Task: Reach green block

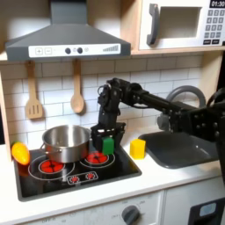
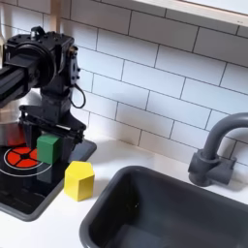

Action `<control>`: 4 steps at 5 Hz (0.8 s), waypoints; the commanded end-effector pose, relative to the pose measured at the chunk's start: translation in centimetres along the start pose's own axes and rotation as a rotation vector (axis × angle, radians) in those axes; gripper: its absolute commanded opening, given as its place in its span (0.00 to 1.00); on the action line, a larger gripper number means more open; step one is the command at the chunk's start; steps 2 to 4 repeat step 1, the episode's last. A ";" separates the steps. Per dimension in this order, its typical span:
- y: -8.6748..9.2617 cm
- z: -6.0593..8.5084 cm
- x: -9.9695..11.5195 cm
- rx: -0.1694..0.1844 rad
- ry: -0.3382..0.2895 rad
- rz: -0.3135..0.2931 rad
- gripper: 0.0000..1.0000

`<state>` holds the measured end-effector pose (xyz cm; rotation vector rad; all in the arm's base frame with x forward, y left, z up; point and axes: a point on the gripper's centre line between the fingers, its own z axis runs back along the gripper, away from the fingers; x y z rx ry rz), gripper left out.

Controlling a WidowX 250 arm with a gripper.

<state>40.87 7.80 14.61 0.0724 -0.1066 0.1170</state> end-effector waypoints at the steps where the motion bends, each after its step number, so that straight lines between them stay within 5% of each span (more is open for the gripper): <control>1: -0.2 -0.1 -0.1 -0.010 -0.011 -0.034 1.00; 4: -0.2 -0.1 -0.1 -0.010 -0.011 -0.034 1.00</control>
